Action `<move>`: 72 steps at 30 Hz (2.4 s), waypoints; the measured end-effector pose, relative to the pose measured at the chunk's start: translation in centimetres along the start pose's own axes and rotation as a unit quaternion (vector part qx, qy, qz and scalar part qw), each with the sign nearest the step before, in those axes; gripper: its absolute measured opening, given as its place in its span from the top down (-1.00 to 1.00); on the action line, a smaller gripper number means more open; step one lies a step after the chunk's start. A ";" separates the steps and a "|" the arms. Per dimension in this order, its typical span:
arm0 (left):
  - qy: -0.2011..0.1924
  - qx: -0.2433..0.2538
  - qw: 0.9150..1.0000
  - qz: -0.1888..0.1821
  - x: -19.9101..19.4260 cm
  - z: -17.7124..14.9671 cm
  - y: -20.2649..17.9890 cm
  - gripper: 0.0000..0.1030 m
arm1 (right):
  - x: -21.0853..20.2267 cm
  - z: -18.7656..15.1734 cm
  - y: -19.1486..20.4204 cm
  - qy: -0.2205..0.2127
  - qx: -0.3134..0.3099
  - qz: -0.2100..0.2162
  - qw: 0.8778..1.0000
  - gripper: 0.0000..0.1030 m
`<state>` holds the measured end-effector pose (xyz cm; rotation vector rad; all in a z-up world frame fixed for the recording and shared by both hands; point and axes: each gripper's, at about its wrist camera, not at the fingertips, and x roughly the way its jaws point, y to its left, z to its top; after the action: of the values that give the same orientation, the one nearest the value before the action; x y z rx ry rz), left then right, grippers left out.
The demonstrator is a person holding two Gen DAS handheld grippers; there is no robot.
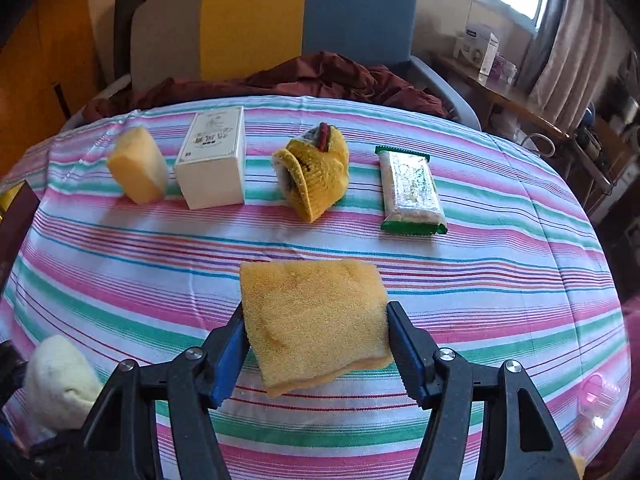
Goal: Organize objects
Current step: 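Carry knit sock into gold tray with left tool while right carries sponge toward tray, then open left tool over tray while right lowers yellow sponge into tray and opens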
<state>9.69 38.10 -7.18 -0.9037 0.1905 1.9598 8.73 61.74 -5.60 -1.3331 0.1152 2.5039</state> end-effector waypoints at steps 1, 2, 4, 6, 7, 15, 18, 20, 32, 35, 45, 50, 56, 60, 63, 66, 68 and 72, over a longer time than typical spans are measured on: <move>0.000 -0.009 1.000 -0.004 -0.5 -0.2 0.5 0.00 | 0.0 0.0 0.1 0.000 -0.003 -0.003 1.000 -0.28; -0.001 -0.015 1.000 -0.004 -1.0 -0.3 0.9 0.00 | 0.1 0.0 0.2 0.001 -0.008 -0.007 1.000 -0.28; -0.005 -0.033 0.999 -0.004 -2.1 -0.4 2.0 0.00 | 0.2 -0.1 0.2 0.002 -0.014 -0.010 1.000 -0.28; -0.014 -0.047 0.999 -0.004 -3.4 -0.5 3.2 0.00 | 0.3 -0.2 0.4 0.003 -0.015 -0.005 1.000 -0.28; -0.017 -0.051 0.999 -0.001 -3.8 -0.5 3.5 0.00 | 0.2 -0.2 0.5 0.001 -0.017 -0.002 1.000 -0.28; -0.052 -0.118 0.991 0.035 -8.5 -0.3 9.0 0.00 | 0.0 -0.2 0.8 -0.009 -0.031 -0.020 0.999 -0.28; -0.063 -0.142 0.986 0.051 -10.5 -0.4 11.5 0.00 | -0.9 0.2 0.4 -0.038 -0.019 -0.008 0.999 -0.28; -0.067 -0.159 0.983 0.060 -11.5 -0.4 13.1 0.00 | -1.8 0.3 0.9 -0.064 -0.026 0.003 0.998 -0.28; -0.059 -0.271 0.951 0.140 -17.4 -1.6 26.4 0.00 | -4.2 -0.8 7.5 -0.086 -0.056 0.047 0.994 -0.28; -0.054 -0.297 0.939 0.163 -18.4 -1.8 29.8 0.00 | -4.9 -1.1 9.7 -0.090 -0.054 0.076 0.992 -0.28; -0.014 -0.365 0.909 0.200 -18.5 -2.0 37.3 -0.01 | -8.4 -0.4 20.2 -0.122 -0.087 0.172 0.974 -0.28; 0.001 -0.388 0.897 0.212 -18.0 -2.3 39.3 -0.01 | -9.2 -0.3 24.4 -0.125 -0.097 0.216 0.964 -0.28; 0.013 -0.414 0.881 0.227 -17.4 -2.8 40.7 -0.06 | -9.7 -0.6 28.0 -0.120 -0.116 0.245 0.955 -0.29; 0.004 -0.422 0.881 0.216 -17.7 -3.1 40.8 -0.18 | -9.8 -0.7 29.2 -0.114 -0.117 0.259 0.952 -0.29; -0.012 -0.420 0.881 0.217 -18.8 -3.4 39.8 -0.19 | -9.9 -0.8 29.9 -0.111 -0.120 0.264 0.951 -0.29; -0.038 -0.401 0.884 0.237 -20.3 -3.5 37.9 -0.19 | -9.7 -0.9 30.6 -0.105 -0.122 0.268 0.950 -0.30; -0.052 -0.383 0.888 0.250 -21.1 -3.8 36.5 -0.19 | -9.5 -1.0 31.2 -0.100 -0.123 0.271 0.949 -0.30; -0.075 -0.356 0.896 0.256 -22.2 -4.8 34.0 -0.19 | -9.2 -1.1 32.7 -0.091 -0.129 0.276 0.948 -0.30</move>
<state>-8.87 1.87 -3.45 -1.2413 -0.4622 2.6500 4.55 28.34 -0.96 -1.2893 0.1404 3.1966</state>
